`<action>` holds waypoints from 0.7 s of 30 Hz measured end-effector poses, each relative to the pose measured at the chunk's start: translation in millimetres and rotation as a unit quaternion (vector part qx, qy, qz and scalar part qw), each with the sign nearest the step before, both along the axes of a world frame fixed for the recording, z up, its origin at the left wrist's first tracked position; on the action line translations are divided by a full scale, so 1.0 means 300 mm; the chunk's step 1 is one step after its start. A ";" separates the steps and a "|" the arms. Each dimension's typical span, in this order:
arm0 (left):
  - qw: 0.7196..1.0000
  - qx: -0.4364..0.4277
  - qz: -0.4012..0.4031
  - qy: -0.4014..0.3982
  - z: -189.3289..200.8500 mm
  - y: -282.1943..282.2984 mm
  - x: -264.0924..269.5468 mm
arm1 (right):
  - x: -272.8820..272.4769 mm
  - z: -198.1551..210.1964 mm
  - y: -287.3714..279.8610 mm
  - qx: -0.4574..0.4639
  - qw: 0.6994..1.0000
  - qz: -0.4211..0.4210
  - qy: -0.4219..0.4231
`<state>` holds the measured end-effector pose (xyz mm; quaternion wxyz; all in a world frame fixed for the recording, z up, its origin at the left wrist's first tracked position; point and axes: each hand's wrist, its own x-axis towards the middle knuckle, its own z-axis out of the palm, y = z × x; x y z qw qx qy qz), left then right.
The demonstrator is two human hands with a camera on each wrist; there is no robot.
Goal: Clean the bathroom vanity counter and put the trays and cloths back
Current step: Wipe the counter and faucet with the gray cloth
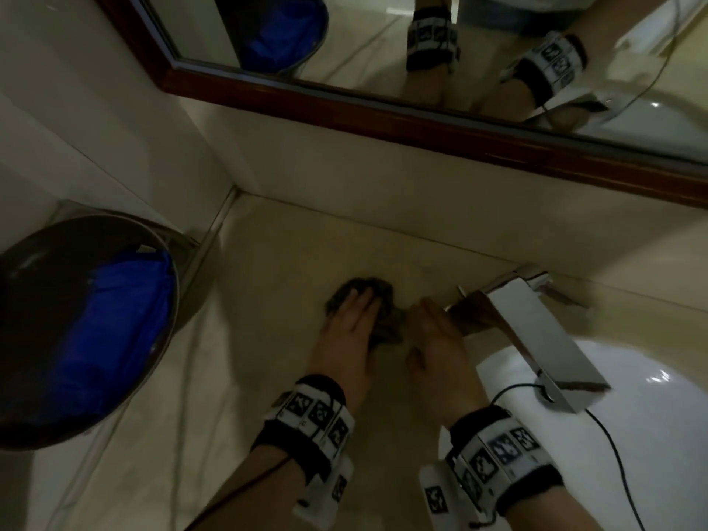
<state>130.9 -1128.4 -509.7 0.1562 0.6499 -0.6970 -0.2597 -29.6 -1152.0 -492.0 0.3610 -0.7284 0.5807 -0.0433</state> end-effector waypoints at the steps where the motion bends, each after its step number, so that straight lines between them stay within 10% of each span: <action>1: 1.000 0.011 -0.012 0.017 0.016 0.018 -0.009 | 0.001 0.010 0.012 0.010 1.000 0.008 0.007; 21: 0.991 0.112 0.042 0.053 0.536 0.270 -0.028 | -0.075 0.499 0.283 -0.045 0.995 0.091 -0.018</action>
